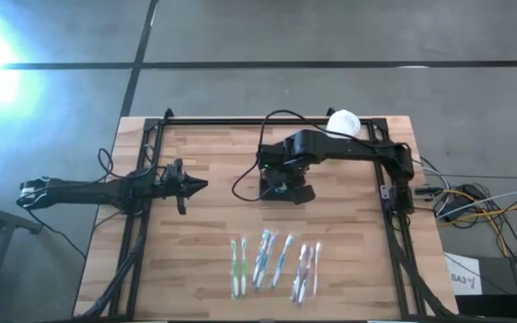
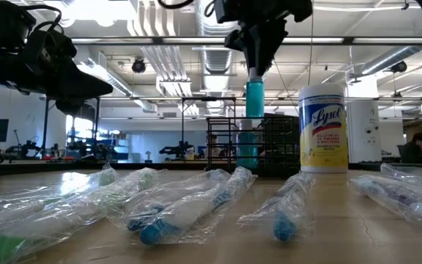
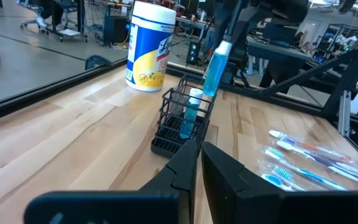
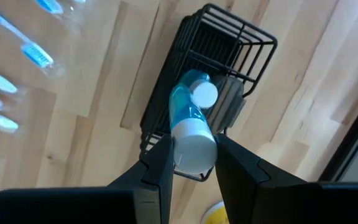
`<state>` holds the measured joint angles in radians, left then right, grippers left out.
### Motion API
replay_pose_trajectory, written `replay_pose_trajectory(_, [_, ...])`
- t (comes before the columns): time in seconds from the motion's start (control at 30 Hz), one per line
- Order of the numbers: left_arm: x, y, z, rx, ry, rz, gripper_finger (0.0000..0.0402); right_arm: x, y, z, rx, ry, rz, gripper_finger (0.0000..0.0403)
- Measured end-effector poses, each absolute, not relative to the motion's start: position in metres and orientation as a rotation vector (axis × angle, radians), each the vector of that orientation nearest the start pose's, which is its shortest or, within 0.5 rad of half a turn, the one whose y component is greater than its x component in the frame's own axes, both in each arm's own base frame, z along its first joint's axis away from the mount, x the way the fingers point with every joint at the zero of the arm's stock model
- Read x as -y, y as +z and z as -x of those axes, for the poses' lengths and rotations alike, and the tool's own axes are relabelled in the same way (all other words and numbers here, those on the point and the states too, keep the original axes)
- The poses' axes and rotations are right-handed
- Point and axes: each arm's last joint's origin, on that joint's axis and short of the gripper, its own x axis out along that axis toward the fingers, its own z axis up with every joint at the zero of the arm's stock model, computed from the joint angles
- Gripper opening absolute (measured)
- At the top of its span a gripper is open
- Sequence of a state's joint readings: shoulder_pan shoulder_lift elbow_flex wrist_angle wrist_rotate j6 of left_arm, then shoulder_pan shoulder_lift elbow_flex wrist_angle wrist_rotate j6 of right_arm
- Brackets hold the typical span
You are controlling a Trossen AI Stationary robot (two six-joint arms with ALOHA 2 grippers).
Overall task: Pick & Place toothbrushing station
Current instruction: Put the blue mouthwash into the wire organizer
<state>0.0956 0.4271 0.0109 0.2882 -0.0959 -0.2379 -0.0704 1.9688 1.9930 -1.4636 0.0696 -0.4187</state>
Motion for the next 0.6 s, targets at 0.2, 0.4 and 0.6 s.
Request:
replay_pose_trajectory(0.2, [-0.015,0.156,-0.123,-0.107,0.205,0.235,0.003,0.031,0.306,-0.383,-1.47,0.203,0.344,0.0089])
replay_pose_trajectory(0.4, [-0.014,0.155,-0.123,-0.119,0.205,0.235,0.0028,0.032,0.3,-0.387,-1.476,0.204,0.34,0.0089])
replay_pose_trajectory(0.6, [-0.014,0.154,-0.123,-0.124,0.205,0.234,0.003,0.032,0.293,-0.391,-1.443,0.219,0.307,0.0089])
